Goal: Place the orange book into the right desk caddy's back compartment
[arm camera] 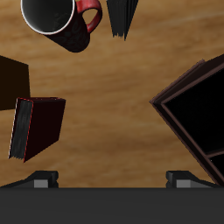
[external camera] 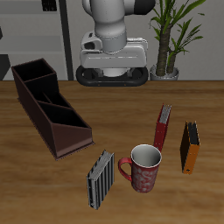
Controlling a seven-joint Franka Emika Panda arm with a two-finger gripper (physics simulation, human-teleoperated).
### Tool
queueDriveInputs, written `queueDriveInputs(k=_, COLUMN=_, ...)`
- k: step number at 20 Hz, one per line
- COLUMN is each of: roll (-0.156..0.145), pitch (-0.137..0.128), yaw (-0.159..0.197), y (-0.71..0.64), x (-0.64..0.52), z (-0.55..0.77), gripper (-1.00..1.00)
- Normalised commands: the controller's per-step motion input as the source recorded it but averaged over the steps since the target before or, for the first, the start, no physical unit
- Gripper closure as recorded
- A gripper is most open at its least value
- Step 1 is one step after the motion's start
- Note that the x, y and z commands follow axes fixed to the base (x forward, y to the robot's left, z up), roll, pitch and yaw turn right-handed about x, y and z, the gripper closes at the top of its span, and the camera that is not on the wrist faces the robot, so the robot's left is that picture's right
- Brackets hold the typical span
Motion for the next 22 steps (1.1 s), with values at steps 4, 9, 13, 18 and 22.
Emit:
queueDriveInputs(k=4, roll=-0.058, pitch=-0.042, yaw=-0.029, y=0.24, x=0.10, z=0.08, gripper=-1.00)
queueDriveInputs(k=9, roll=0.023, pitch=-0.040, yaw=0.063, y=0.46, x=0.12, z=0.04, gripper=-1.00)
queueDriveInputs(k=13, roll=0.052, pitch=-0.015, yaw=0.077, y=0.55, x=0.18, z=0.01, gripper=-1.00)
queueDriveInputs(k=18, roll=0.021, pitch=-0.021, yaw=0.027, y=0.46, x=0.20, z=0.03, gripper=-1.00)
queueDriveInputs(k=22, roll=0.021, pitch=-0.034, yaw=0.027, y=0.25, x=0.12, z=0.08, gripper=-1.00)
